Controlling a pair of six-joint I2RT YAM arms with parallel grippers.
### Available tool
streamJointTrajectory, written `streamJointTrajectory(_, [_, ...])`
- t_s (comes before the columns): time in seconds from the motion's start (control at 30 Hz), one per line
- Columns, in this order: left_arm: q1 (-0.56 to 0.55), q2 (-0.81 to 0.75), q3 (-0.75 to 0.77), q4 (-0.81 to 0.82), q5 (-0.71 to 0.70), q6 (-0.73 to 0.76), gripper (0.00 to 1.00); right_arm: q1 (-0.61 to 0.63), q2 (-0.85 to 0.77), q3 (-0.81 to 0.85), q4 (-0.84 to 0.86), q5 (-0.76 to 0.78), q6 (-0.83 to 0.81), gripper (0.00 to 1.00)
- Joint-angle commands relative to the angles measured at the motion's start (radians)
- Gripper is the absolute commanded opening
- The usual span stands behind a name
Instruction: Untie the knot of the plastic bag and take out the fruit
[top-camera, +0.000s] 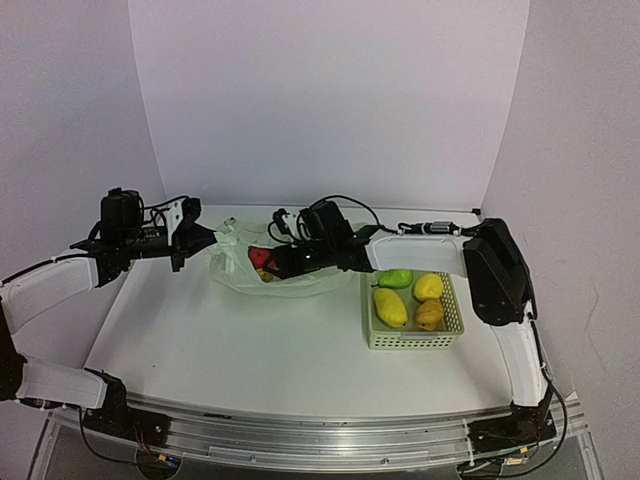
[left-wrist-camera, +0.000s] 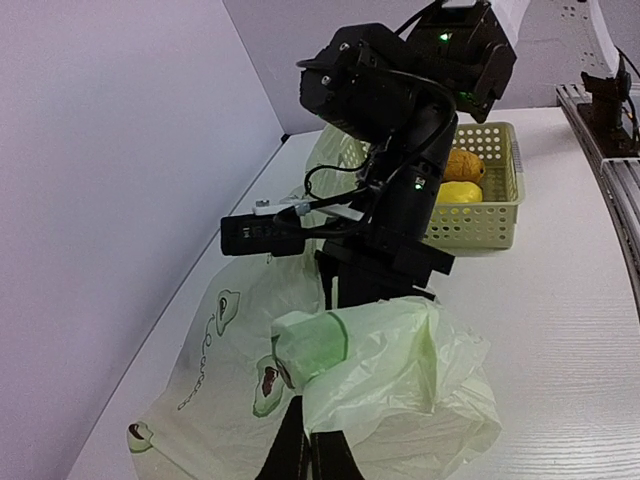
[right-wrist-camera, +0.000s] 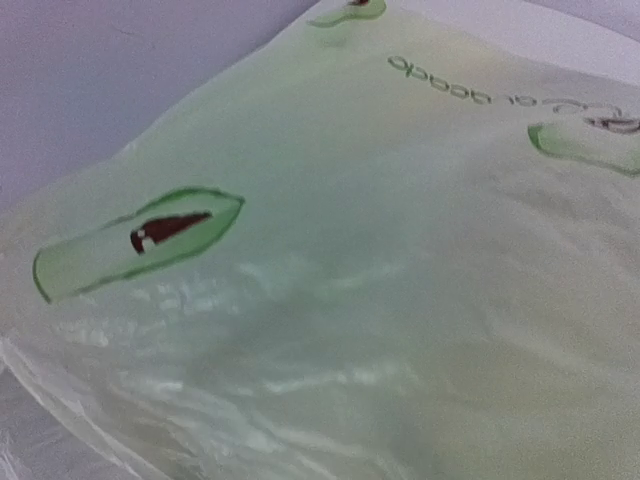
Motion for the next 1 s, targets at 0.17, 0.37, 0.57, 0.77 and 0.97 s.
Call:
streamJointTrajectory(0.17, [0.000,0.021,0.046,0.068,0.058,-0.018,0.00,-0.011,0.235,0.246,0.040,0.408,0.079,0.44])
streamJointTrajectory(0.37, [-0.015,0.046,0.059,0.093,0.079,-0.023,0.00,-0.052,0.390,0.485,0.037,0.537,0.163,0.50])
streamJointTrajectory(0.57, [-0.022,0.047,0.057,0.087,0.078,-0.009,0.00,-0.074,0.469,0.563,0.041,0.617,0.274,0.71])
streamJointTrajectory(0.77, [-0.034,0.052,0.056,0.087,0.086,-0.012,0.00,-0.072,0.612,0.733,0.045,0.672,0.319,0.76])
streamJointTrajectory(0.97, [-0.039,0.065,0.067,0.079,0.091,-0.013,0.00,-0.072,0.708,0.829,0.038,0.634,0.345,0.76])
